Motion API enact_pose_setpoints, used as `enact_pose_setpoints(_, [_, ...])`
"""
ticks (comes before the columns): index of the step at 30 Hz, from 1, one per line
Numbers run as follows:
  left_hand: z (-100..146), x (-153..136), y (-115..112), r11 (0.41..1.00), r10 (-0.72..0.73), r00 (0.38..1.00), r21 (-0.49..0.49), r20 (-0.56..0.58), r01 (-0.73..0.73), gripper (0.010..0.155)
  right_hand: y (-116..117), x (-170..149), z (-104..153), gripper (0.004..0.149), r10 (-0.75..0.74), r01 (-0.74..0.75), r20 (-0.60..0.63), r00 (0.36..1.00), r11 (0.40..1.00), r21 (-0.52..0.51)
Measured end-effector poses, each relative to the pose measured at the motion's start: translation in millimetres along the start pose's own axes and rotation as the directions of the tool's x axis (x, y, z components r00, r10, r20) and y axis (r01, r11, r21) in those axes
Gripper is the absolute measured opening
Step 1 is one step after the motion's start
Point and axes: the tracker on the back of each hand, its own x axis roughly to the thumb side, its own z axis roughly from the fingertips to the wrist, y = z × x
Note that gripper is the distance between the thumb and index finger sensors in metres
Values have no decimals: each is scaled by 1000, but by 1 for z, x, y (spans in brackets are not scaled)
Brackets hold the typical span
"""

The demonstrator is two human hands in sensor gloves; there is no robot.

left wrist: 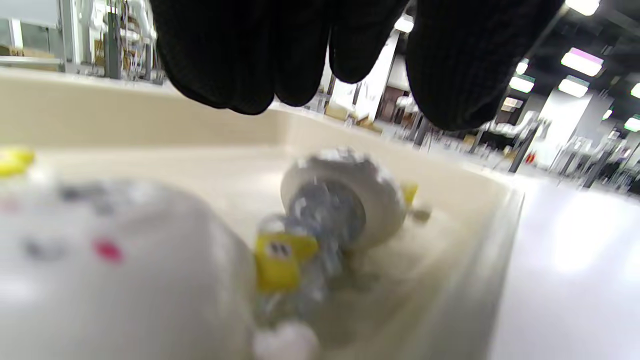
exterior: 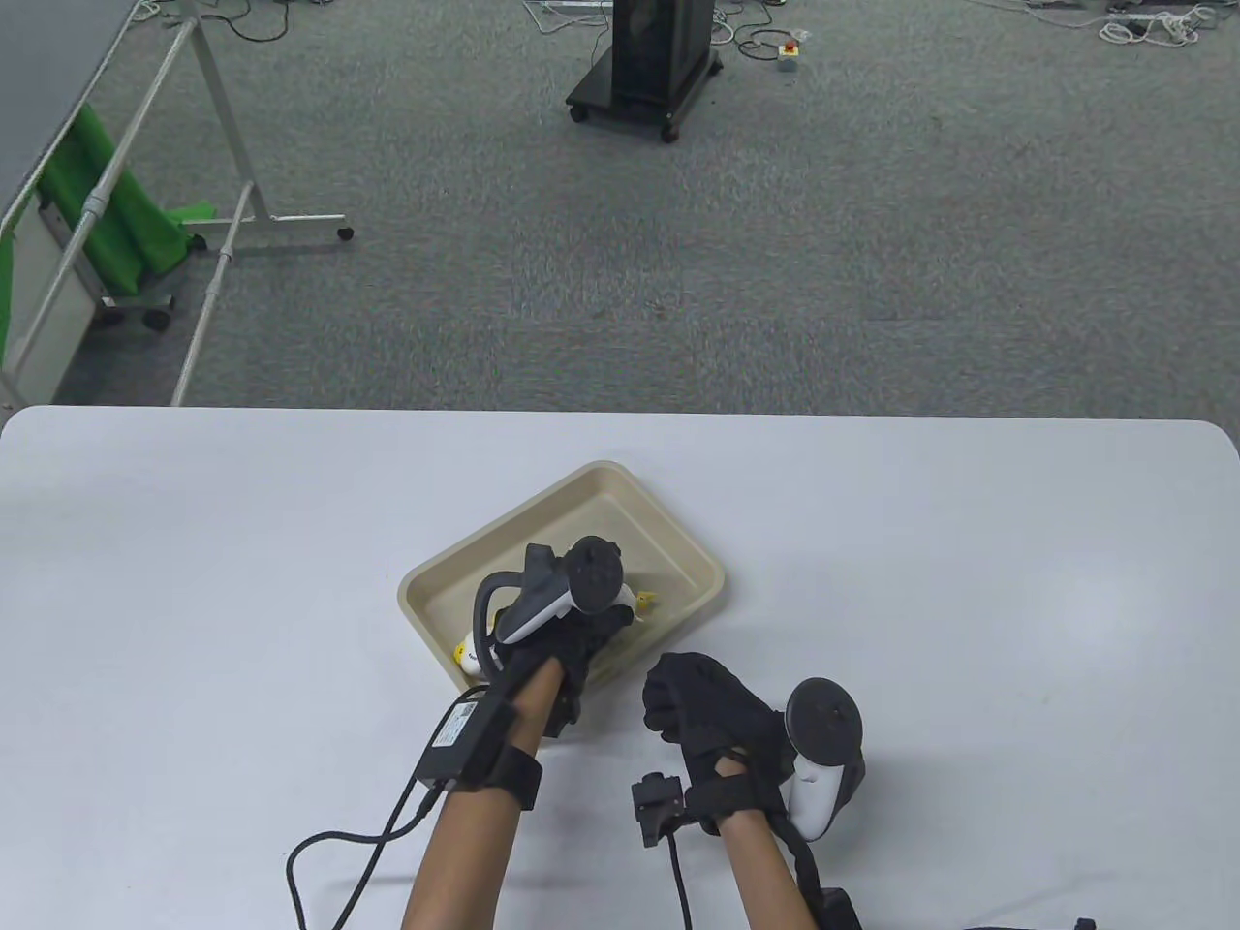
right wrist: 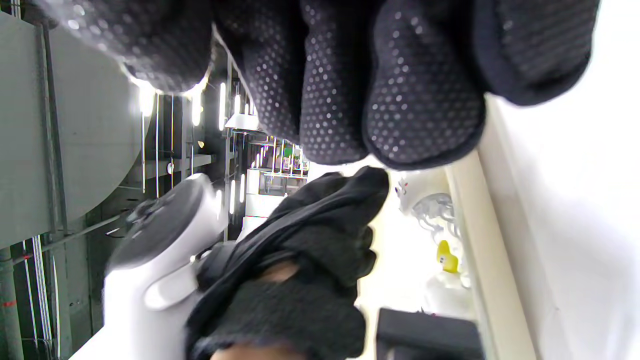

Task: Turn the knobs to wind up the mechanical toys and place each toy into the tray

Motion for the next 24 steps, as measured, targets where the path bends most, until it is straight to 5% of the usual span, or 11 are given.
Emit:
enact_pose_setpoints(5, [45, -23, 26, 976, 53, 996, 210, 65, -65, 81, 4, 1, 1, 52, 52, -52, 23, 998, 999, -6])
enact_pose_setpoints(12, [118, -59, 36, 925, -21, 994, 378, 106, -21, 82, 11, 9, 6, 57, 249, -245, 109, 962, 968, -49])
enact_pose_setpoints(18, [161, -100, 19, 891, 7, 999, 453, 48, -29, 81, 22, 15, 11, 69, 574, -562, 132, 808, 819, -116])
enact_pose_setpoints(24, [165, -119, 0, 908, 58, 998, 414, 19, -60, 80, 32, 10, 10, 79, 797, -785, 79, 599, 604, -139])
